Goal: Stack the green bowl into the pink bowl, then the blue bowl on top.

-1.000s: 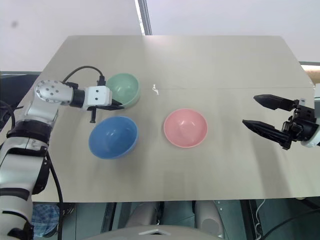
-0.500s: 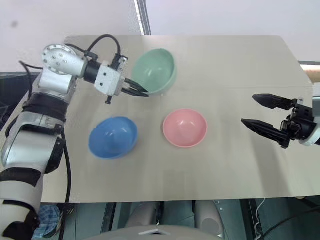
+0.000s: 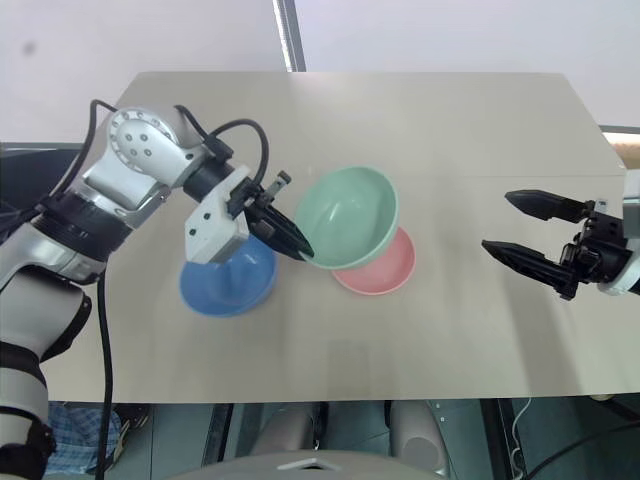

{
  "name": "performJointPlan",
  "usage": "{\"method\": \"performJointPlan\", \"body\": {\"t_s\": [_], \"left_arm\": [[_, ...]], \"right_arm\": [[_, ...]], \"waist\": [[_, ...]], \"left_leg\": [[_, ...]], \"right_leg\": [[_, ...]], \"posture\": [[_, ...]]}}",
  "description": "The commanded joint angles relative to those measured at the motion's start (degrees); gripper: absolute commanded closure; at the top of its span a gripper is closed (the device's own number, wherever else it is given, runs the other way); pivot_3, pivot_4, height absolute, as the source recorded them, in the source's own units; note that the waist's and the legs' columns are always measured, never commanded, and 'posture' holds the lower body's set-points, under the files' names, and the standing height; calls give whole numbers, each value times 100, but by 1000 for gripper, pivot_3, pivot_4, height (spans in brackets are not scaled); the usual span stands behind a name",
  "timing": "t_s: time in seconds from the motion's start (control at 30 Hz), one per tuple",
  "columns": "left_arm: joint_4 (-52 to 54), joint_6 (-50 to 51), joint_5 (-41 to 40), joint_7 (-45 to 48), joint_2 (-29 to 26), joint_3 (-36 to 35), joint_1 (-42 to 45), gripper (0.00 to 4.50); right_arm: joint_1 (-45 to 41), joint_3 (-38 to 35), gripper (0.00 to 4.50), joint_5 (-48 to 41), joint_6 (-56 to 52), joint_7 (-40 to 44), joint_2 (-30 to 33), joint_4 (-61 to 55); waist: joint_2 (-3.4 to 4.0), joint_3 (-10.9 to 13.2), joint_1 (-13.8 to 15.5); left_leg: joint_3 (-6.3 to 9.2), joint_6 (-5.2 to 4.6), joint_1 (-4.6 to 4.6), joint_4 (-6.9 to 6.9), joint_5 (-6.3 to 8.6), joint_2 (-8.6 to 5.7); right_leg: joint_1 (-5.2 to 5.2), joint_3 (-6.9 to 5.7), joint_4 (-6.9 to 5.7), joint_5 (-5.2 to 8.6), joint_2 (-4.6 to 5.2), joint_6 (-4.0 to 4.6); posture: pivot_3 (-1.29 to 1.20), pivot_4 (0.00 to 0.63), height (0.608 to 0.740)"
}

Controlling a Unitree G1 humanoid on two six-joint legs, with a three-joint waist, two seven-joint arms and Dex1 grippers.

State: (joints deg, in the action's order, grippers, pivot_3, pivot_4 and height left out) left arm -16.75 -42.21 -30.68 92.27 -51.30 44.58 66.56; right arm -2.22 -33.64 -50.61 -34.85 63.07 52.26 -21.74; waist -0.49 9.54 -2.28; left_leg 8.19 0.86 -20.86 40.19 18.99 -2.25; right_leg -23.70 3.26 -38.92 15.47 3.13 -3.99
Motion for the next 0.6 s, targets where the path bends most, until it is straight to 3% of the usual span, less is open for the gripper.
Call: {"method": "performJointPlan", "body": {"t_s": [0.03,0.4,0.47,0.53,0.6], "left_arm": [[-7,-186,-59,23,-2,-44,-132,4466],[-766,-566,267,23,471,-210,-132,4466],[-726,-526,211,23,579,-309,-175,3786],[-717,-528,177,23,660,-388,-191,3389],[-733,-565,155,23,785,-549,-224,2500]], "right_arm": [[82,-279,0,-128,94,-45,-7,-207],[142,-291,0,-197,77,-131,5,-294],[173,-330,0,-200,74,-113,22,-281],[194,-345,0,-202,74,-116,33,-282],[208,-350,0,-213,76,-128,37,-291]], "waist": [[0,0,-1],[0,0,0],[-1,0,4],[0,0,6],[0,0,14]], "left_leg": [[0,0,0,0,0,0],[-4,0,-3,0,0,-1],[-4,0,-3,0,0,-1],[-3,0,-3,0,0,-1],[-3,0,-3,0,0,-1]], "right_leg": [[0,0,1,0,0,0],[1,-3,3,0,-1,0],[1,-3,3,0,0,0],[1,-3,4,0,0,0],[1,-3,4,0,0,0]], "posture": [[0,150,740],[0,150,740],[0,150,740],[0,150,740],[0,150,740]]}}
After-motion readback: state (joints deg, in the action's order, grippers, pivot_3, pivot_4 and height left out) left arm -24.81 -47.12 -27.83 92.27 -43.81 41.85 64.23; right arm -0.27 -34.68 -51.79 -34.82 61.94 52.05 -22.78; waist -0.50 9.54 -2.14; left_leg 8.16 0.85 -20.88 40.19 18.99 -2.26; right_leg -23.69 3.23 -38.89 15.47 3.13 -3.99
